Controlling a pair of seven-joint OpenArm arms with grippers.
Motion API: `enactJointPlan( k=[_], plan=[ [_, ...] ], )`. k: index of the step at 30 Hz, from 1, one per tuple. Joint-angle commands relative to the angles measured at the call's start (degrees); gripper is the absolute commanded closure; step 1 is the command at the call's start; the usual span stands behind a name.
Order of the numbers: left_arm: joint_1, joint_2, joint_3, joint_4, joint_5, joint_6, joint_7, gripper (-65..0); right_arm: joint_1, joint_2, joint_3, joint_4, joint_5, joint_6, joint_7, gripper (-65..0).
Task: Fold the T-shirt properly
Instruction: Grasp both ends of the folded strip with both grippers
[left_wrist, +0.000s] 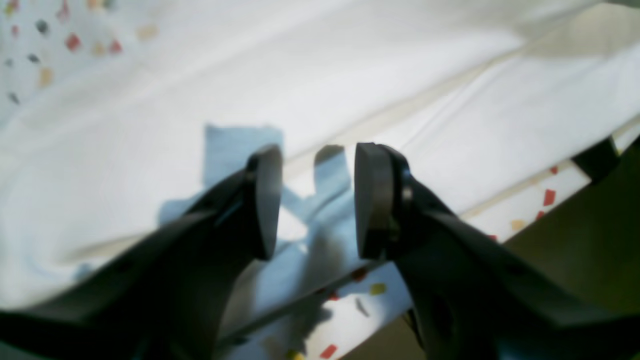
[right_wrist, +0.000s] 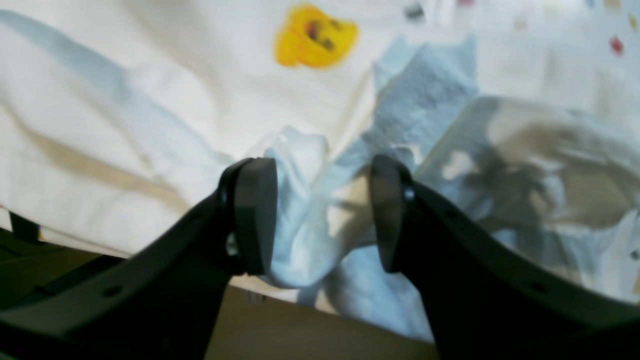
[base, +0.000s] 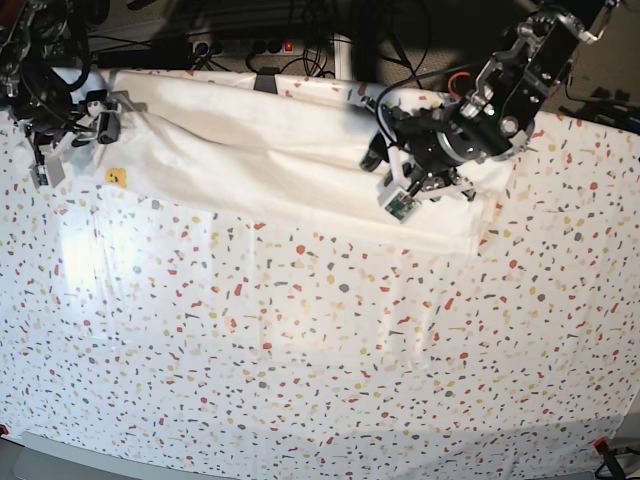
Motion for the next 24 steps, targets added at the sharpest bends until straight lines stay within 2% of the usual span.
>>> enactJointPlan(
  k=[1,6,10,17,24],
  plan=[
    [-0.7,0.3,-0.3,-0.8,-1.5,-0.3,-1.2,-22.8,0.3,0.8,0.4,-0.2,0.5,0.1,0.2,-30.5],
    [-0.6,2.7,-0.3,-9.0,-1.8,-1.4,-1.2,-22.8,0.5,0.9,0.3,-6.7,0.2,0.2,3.4,-30.5],
    [-0.9,4.2,-0.3,-15.7,-1.6,-1.6,-2.6,-22.8,1.9,0.9,-1.2,-12.1,-5.8,0.1,9.0,-30.5],
    [-4.6,5.3,-0.3,-26.8,4.1,-1.7,-4.9,-22.8,11.7,0.8,-2.3,-23.2,-6.6,0.1,9.6,-30.5],
    [-13.3,5.3,-0.3,-36.1,6.4,-1.6,-6.1,-22.8,20.5,0.8,-2.3,-32.3,-6.6,0.1,9.9,-30.5]
  ],
)
